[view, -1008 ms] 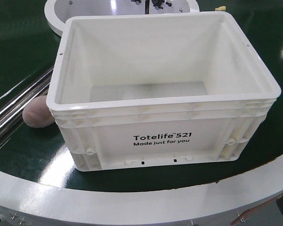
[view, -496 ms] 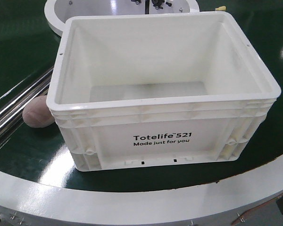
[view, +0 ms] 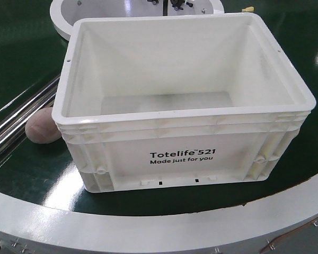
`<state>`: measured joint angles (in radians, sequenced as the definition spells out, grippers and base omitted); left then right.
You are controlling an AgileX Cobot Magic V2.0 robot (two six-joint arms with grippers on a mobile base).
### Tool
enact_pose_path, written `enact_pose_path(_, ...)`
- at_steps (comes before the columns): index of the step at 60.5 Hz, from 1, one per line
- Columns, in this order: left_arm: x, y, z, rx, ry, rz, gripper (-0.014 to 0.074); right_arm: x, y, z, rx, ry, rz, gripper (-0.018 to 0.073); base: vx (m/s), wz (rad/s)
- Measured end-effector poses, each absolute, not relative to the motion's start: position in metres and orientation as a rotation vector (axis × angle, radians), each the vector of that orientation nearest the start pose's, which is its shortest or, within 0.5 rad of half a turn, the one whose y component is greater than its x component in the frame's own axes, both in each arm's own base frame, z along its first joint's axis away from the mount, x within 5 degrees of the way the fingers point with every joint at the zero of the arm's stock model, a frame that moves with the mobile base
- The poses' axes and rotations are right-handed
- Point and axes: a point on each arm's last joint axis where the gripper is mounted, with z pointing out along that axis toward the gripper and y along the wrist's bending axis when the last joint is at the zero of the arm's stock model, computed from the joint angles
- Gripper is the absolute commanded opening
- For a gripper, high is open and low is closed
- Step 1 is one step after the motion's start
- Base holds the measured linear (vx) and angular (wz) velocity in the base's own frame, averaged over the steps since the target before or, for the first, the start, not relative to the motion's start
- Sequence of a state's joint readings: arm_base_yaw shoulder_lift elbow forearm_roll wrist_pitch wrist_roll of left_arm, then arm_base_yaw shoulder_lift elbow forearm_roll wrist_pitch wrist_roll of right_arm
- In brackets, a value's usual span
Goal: Place moving items into box and shelve
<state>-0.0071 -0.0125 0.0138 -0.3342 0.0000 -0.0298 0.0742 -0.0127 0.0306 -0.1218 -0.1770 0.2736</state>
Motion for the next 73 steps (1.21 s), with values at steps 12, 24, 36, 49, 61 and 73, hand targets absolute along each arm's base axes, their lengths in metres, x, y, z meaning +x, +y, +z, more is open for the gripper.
enact_pose_path(12,0.046,-0.005,0.248,-0.218,1.461,-0.331,-0.0007,0.048,0.003,0.254,0.039,1.372,0.170,-0.0008,0.00,0.00)
enact_pose_path(24,0.043,-0.007,0.275,-0.191,1.495,-0.342,-0.0007,0.061,0.001,0.306,0.056,1.535,0.121,-0.0008,0.00,0.00)
enact_pose_path(36,0.075,-0.012,0.295,-0.198,1.754,-0.353,-0.0007,0.101,0.004,0.341,0.062,1.651,0.109,-0.0008,0.00,0.00)
enact_pose_path(49,0.126,-0.012,0.337,-0.212,1.847,-0.348,-0.0007,0.132,0.006,0.343,0.064,1.739,0.106,-0.0008,0.00,0.00)
enact_pose_path(61,0.159,-0.011,0.344,-0.235,1.874,-0.336,-0.0007,0.137,0.008,0.344,0.098,1.711,0.165,-0.0008,0.00,0.00)
enact_pose_path(73,0.165,-0.011,0.340,-0.241,1.898,-0.335,-0.0007,0.137,0.009,0.346,0.103,1.698,0.176,-0.0005,0.00,0.00)
